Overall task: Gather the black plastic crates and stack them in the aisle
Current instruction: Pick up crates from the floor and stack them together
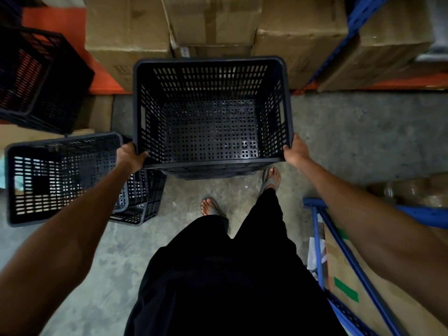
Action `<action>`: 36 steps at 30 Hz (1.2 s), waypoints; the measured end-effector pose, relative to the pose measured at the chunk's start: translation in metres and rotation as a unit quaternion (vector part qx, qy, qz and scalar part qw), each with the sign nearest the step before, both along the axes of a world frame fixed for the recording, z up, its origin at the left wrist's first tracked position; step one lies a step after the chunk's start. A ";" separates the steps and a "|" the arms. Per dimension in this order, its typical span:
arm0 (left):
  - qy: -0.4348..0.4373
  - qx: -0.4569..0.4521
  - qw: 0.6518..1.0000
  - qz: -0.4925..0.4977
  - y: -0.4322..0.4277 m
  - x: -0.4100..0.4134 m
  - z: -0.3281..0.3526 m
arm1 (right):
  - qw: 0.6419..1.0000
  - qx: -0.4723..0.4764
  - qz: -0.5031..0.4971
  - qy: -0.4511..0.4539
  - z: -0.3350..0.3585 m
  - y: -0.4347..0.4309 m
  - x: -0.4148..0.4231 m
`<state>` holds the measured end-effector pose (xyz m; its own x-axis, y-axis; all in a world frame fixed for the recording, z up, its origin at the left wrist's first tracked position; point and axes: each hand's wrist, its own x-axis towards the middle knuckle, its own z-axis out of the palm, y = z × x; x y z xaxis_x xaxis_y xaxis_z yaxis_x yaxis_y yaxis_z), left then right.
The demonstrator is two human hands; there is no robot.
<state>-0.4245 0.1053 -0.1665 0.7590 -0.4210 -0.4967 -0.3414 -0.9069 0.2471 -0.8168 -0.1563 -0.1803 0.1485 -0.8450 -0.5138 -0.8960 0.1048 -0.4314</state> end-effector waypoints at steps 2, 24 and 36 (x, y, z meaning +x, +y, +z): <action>-0.019 -0.017 1.000 0.009 -0.004 -0.002 0.002 | 0.999 -0.038 0.018 0.021 0.005 -0.003 0.007; -0.191 -0.056 0.954 -0.223 -0.040 0.018 -0.017 | 0.923 -0.233 0.289 0.102 -0.009 -0.059 0.042; -0.185 -0.056 0.951 -0.241 -0.048 0.024 -0.023 | 0.934 -0.209 0.277 0.085 -0.011 -0.068 0.049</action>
<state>-0.4001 0.0577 -0.1896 0.5786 -0.7986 -0.1658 -0.7929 -0.5984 0.1149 -0.7682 -0.2238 -0.1912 0.5686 -0.7949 -0.2118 -0.8222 -0.5408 -0.1774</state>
